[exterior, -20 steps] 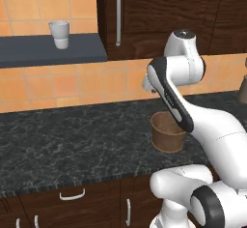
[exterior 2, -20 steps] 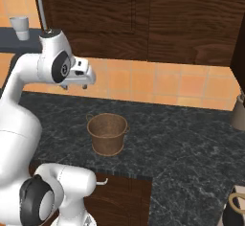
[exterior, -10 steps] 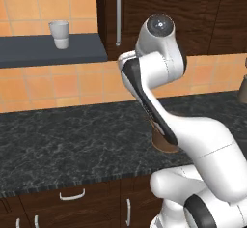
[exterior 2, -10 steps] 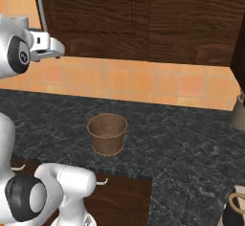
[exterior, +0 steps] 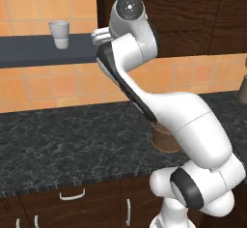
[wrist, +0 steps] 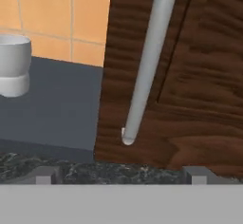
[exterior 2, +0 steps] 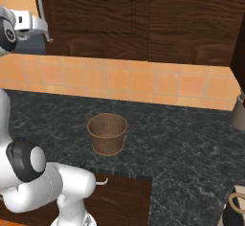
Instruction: Open the cabinet, pick up the bread from the cabinet and place it in the basket. Then move the basket to the dining counter.
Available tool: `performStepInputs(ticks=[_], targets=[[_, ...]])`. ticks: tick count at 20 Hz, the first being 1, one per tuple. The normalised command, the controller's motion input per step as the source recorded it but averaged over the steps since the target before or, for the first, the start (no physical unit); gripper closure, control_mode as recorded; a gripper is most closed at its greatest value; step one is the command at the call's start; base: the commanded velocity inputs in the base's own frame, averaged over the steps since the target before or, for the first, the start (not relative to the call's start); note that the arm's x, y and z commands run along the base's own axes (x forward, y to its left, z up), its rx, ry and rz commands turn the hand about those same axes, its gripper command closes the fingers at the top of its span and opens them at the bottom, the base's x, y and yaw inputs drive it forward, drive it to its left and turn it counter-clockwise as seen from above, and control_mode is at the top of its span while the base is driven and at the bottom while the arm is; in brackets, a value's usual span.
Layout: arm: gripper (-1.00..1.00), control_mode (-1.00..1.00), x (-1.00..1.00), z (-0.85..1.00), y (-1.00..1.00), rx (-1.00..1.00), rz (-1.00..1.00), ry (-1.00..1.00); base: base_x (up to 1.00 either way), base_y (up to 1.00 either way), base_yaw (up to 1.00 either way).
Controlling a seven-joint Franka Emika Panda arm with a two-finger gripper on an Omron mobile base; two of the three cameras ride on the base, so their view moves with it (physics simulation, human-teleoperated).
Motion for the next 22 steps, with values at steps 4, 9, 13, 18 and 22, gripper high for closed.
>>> performStepInputs(ticks=[4,9,13,18,22], targets=[[-1.0,-1.0,0.83,0.06,-0.07,0.13,0.01,0.0,0.0,0.0,0.0],[-1.0,-1.0,0.6,0.0,-0.24,0.08,-0.05,0.0,0.0,0.0,0.0],[-1.0,-1.0,0.39,0.02,0.07,0.0,-0.01,0.01,0.0,0.0,0.0],[-1.0,-1.0,0.35,0.01,0.26,-0.02,-0.03,0.02,0.0,0.0,0.0],[-1.0,-1.0,0.38,-0.25,0.08,-0.05,0.0,-0.19,0.0,0.0,0.0]])
